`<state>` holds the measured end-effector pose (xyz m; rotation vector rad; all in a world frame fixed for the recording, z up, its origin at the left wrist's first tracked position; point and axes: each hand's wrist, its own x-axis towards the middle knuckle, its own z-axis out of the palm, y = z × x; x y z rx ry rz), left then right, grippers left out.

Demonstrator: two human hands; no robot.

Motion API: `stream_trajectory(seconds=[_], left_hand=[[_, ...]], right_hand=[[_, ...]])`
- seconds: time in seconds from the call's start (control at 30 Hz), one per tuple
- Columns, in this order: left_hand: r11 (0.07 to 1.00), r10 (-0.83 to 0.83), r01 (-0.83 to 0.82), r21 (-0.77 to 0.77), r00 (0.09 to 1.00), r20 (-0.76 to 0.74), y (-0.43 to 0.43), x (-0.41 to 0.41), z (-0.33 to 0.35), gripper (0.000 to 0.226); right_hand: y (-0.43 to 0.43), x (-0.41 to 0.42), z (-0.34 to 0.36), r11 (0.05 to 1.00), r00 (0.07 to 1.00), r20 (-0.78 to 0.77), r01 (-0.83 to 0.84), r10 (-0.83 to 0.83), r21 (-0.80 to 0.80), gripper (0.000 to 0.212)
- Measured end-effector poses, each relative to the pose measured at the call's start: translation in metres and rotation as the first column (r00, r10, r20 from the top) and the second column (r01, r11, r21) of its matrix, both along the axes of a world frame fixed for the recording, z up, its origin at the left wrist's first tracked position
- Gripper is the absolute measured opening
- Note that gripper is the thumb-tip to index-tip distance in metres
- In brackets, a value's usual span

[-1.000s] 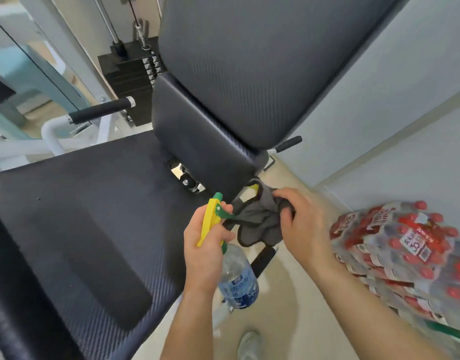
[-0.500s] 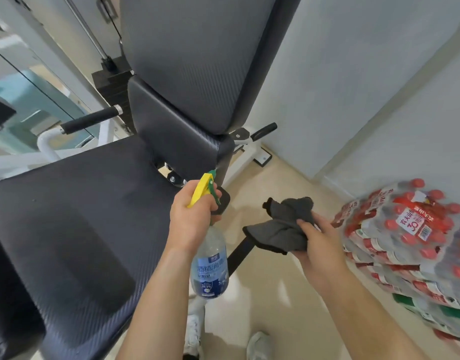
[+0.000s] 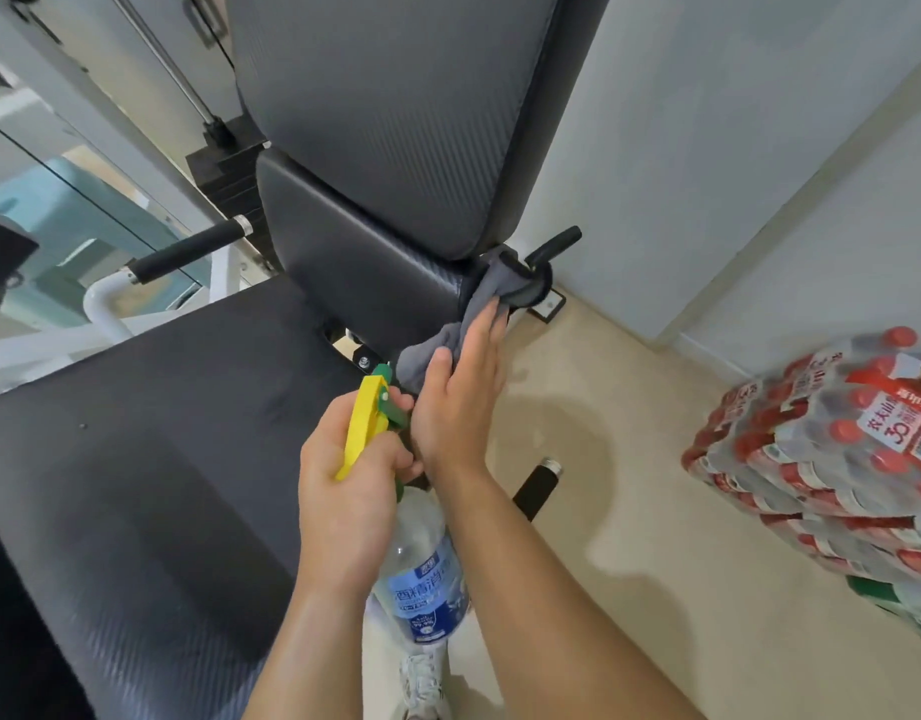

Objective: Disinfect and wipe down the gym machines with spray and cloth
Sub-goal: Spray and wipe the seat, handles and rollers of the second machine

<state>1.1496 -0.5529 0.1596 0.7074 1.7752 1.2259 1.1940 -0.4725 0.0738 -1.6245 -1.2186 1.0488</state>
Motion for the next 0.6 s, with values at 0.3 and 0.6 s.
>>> stream_trajectory(seconds=[0.3, 0.6], left_hand=[[0.999, -0.029, 0.025, -0.046, 0.995, -0.093, -0.005, -0.020, -0.009, 0.042], [0.998, -0.028, 0.024, -0.066, 0.998, -0.062, -0.001, -0.022, 0.001, 0.042]], right_hand=[[-0.004, 0.002, -0.045, 0.829, 0.907, -0.340, 0.017, -0.248, -0.559, 0.057], [0.012, 0.018, 0.069, 0.973, 0.833, -0.503, 0.203, -0.231, -0.111, 0.052]])
